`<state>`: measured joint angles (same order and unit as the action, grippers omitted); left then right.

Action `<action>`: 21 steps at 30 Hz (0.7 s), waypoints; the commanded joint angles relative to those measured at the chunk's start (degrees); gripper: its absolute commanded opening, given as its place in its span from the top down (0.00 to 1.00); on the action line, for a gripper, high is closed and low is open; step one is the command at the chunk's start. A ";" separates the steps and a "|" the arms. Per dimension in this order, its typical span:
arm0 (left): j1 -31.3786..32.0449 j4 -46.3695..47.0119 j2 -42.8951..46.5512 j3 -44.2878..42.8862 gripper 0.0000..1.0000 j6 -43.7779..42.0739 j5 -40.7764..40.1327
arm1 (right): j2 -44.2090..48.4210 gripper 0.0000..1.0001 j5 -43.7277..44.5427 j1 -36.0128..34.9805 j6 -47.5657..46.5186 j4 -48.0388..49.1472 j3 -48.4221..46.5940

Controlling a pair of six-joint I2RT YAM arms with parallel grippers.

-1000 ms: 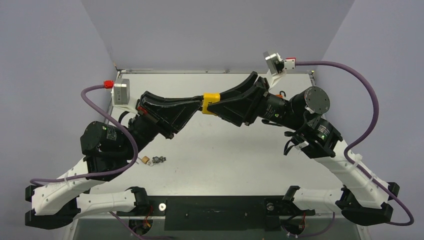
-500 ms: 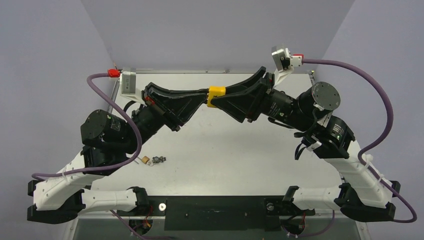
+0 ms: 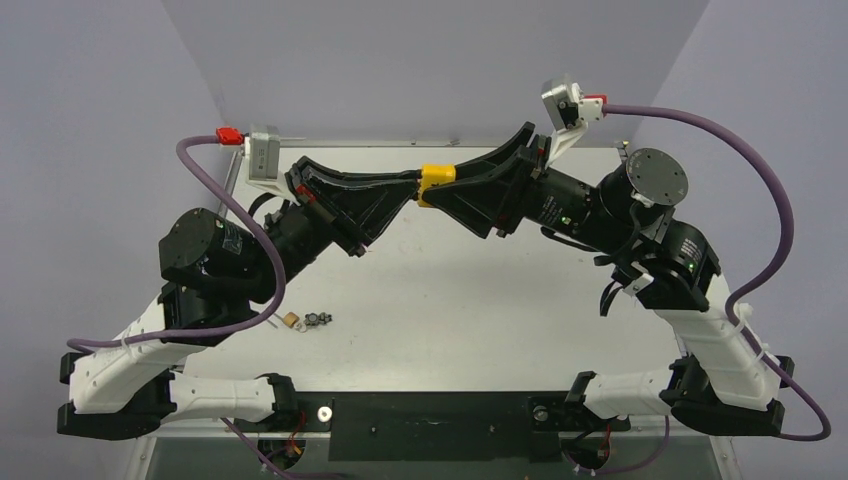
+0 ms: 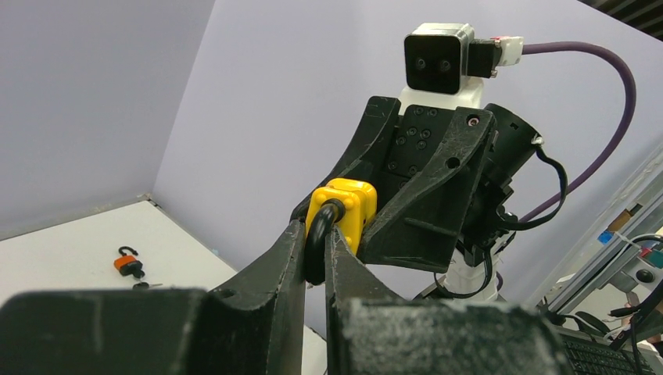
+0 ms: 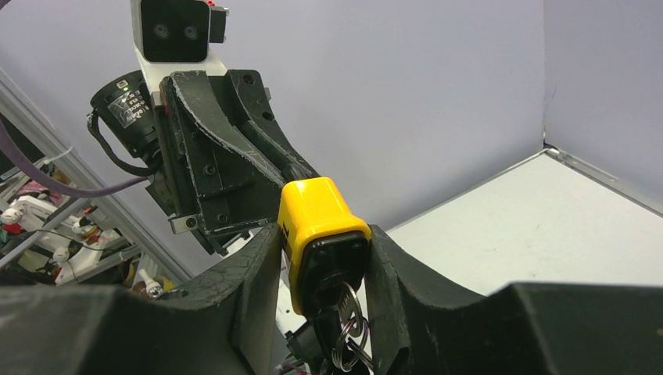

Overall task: Lock with the key
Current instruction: Lock the lock.

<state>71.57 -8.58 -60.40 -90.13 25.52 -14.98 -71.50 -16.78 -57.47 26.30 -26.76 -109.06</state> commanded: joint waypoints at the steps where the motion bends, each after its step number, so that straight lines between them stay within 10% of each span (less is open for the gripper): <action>1: 6.07 -13.91 -11.42 5.14 1.00 2.52 23.19 | -11.40 1.00 5.93 -0.44 -4.61 1.69 1.20; 21: 6.69 -1.46 -15.59 8.36 1.00 9.23 32.76 | -11.06 1.00 1.13 0.19 -3.34 6.60 4.24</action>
<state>71.59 5.23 -62.39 -87.74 28.75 -11.62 -71.72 -18.28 -56.99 24.71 -20.43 -110.13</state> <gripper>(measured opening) 0.056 0.351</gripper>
